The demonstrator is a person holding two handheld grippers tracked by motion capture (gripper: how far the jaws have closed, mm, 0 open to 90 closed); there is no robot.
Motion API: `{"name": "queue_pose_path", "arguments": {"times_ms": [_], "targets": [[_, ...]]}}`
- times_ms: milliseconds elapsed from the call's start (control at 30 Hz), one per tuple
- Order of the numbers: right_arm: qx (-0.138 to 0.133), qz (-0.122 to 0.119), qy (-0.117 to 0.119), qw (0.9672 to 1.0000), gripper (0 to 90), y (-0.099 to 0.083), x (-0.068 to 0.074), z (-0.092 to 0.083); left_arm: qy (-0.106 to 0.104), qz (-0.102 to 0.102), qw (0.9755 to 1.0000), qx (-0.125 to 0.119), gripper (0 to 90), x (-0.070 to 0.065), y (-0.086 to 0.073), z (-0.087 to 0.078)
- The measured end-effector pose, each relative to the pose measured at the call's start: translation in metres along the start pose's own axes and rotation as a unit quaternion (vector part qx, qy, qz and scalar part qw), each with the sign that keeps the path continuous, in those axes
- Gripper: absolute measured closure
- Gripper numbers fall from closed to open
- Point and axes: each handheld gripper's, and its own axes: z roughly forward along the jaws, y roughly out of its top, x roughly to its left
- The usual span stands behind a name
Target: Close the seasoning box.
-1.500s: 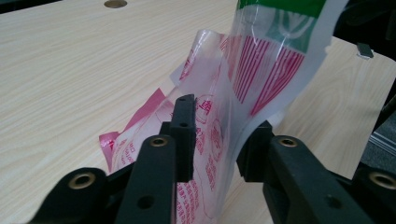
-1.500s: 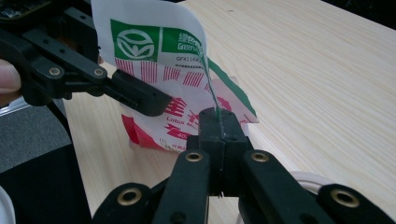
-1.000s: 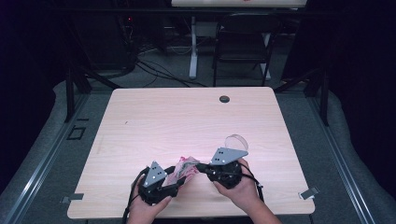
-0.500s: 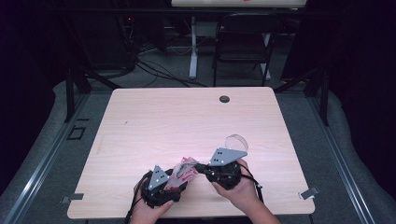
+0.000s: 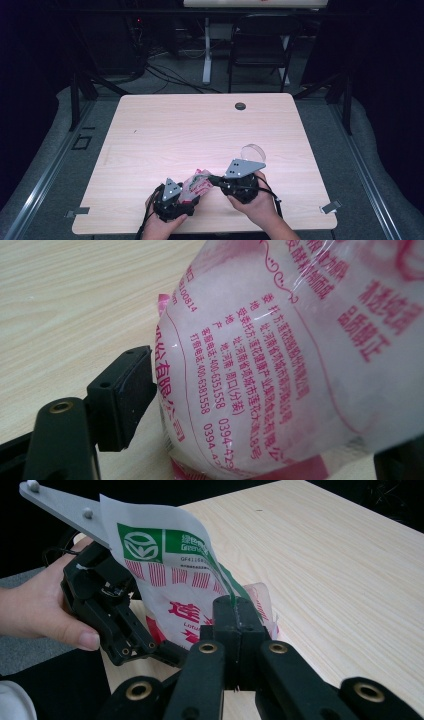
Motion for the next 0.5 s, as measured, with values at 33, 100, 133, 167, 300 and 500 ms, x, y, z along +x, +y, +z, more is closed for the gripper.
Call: {"name": "queue_pose_path", "arguments": {"times_ms": [33,100,133,167,300,500], "targets": [[0.0,0.0,0.0,1.0,90.0,0.0,0.0,0.0,0.0,0.0,1.0,0.0,22.4,0.0,0.0,0.0],[0.0,0.001,-0.001,1.0,90.0,-0.001,-0.001,0.0,-0.002,0.0,1.0,0.006,21.6,0.001,-0.001,0.003],[0.0,0.001,-0.001,1.0,90.0,-0.001,-0.001,-0.001,-0.004,-0.001,1.0,0.009,21.7,0.001,-0.002,0.005],[0.0,0.001,-0.001,1.0,90.0,-0.001,-0.001,-0.001,-0.004,-0.001,1.0,0.009,21.6,0.001,-0.002,0.005],[-0.002,0.003,-0.002,1.0,90.0,-0.003,-0.001,-0.001,-0.006,-0.003,0.9998,0.02,21.6,0.001,-0.004,0.009],[-0.005,0.004,-0.002,1.0,90.0,-0.005,-0.002,-0.001,-0.006,-0.008,0.9995,0.03,21.7,0.001,-0.005,0.013]]}}
